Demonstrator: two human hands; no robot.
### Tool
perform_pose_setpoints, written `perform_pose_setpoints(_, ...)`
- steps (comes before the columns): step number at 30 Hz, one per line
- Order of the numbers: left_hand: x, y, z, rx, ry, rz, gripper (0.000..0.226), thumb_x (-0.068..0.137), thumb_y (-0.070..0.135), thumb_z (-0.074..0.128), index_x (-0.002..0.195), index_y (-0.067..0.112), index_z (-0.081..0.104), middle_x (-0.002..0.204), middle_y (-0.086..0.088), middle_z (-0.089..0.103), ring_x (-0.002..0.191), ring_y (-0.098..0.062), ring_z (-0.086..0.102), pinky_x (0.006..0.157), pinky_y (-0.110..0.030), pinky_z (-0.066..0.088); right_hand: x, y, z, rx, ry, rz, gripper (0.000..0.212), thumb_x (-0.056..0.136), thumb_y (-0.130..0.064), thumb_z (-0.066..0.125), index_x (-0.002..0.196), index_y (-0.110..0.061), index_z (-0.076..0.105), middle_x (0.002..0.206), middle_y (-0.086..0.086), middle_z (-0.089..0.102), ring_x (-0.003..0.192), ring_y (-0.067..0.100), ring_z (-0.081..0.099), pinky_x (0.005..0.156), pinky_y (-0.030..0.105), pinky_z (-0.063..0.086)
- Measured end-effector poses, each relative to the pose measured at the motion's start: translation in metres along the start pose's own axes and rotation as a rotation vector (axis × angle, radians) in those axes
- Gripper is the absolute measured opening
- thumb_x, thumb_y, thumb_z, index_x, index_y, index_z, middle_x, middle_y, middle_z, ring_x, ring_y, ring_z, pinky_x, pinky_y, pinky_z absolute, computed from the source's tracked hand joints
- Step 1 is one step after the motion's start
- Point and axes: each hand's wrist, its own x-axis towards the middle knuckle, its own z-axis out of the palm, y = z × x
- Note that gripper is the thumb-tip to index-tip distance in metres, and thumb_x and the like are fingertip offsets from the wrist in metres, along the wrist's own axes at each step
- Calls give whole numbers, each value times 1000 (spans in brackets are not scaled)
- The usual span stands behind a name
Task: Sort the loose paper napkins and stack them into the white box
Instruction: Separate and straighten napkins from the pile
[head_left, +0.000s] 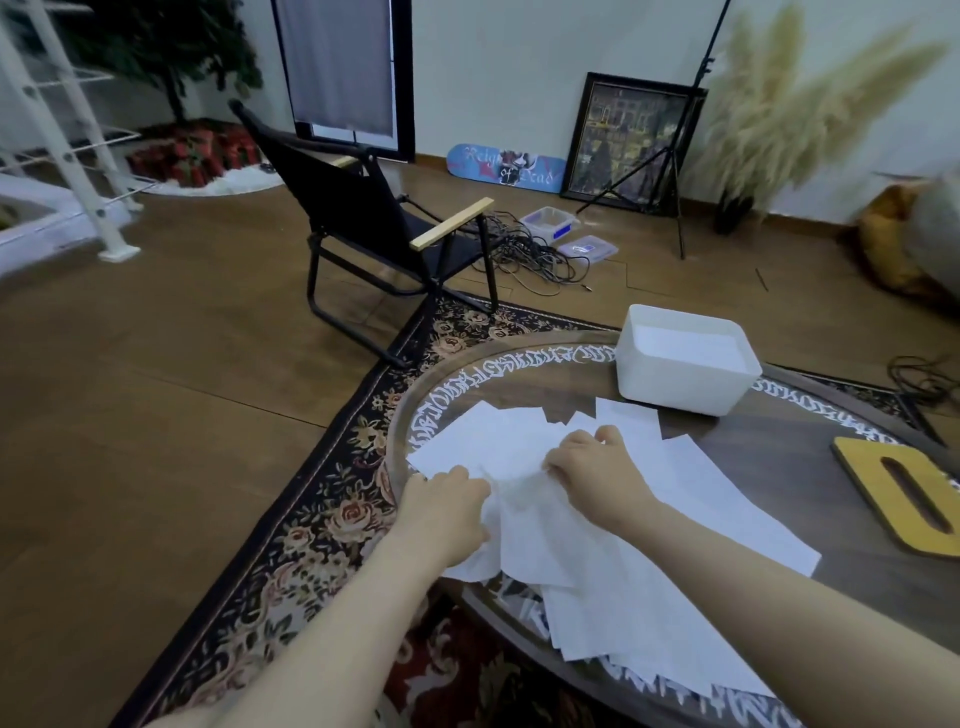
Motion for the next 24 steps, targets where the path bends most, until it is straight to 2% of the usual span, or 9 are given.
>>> perform_pose_setpoints(4,0,5,-2,-181,13,-30,56,92,38,53,143,26,36,139,-1,43,125,-23,45,100,-38,38,-12,0,-16,334,55,160,22,98,-15,40,79,-21,49,75,1,60,77,25,51,81,31,25)
perform_pose_setpoints(7,1,12,-1,-578,28,-80,71,88,42,61,148,29,25,144,-1,39,131,-20,41,102,-41,41,-22,3,-31,567,21,267,29,97,-17,45,69,-21,43,67,-4,52,71,21,46,74,31,28)
perform_pose_setpoints(9,2,18,-1,-771,90,-82,70,85,38,67,145,28,32,139,-1,45,126,-17,45,101,-41,43,-29,6,-39,660,6,322,34,96,-14,46,64,-20,37,62,-4,45,68,20,42,65,31,28)
perform_pose_setpoints(11,3,24,-3,-885,191,-71,56,83,31,70,134,25,47,127,-1,54,113,-14,53,97,-37,46,-38,11,-45,733,-5,385,37,96,-12,46,62,-18,34,60,-3,39,62,17,37,56,29,25)
perform_pose_setpoints(14,4,33,-8,-1051,254,-77,43,83,23,72,122,23,55,113,-1,59,97,-12,59,87,-32,51,-55,18,-51,943,-21,504,32,97,-12,46,65,-16,43,63,-1,43,58,13,38,53,25,26)
perform_pose_setpoints(18,4,46,-9,-1208,83,-136,56,86,25,70,134,20,43,112,0,59,97,-12,60,75,-24,48,-72,28,-50,1229,-74,641,18,96,-12,48,84,-9,61,80,5,59,70,18,51,62,27,39)
perform_pose_setpoints(21,3,57,-10,-1381,-110,-167,56,88,26,68,135,15,41,109,0,63,103,-15,63,81,-29,52,-78,33,-42,1395,-109,706,15,98,-11,48,97,-3,62,87,10,64,74,21,57,68,27,47)
perform_pose_setpoints(24,5,65,-8,-1438,-196,-176,40,89,21,67,125,9,54,112,-6,68,102,-21,66,91,-39,52,-81,35,-35,1430,-142,734,17,99,-12,48,101,-1,61,89,12,65,77,24,60,75,31,51)
